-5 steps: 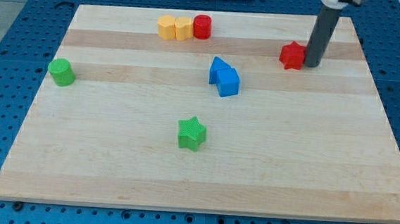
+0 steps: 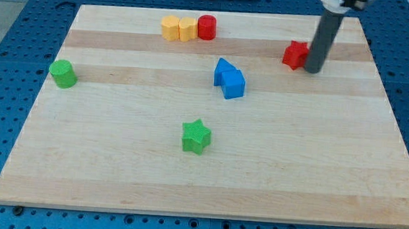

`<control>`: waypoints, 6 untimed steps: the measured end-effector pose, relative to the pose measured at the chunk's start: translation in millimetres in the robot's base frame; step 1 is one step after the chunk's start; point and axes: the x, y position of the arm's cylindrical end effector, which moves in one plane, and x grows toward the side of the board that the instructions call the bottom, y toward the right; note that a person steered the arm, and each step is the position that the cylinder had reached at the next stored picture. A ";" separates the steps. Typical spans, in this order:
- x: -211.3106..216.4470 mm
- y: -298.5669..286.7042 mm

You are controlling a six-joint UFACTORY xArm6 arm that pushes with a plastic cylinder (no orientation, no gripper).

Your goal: Slide the red star to the top center

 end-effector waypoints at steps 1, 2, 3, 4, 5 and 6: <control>-28.1 -22.3; -50.6 -41.4; -72.6 -62.6; -95.6 -83.9; -114.8 -101.8; -115.7 -101.4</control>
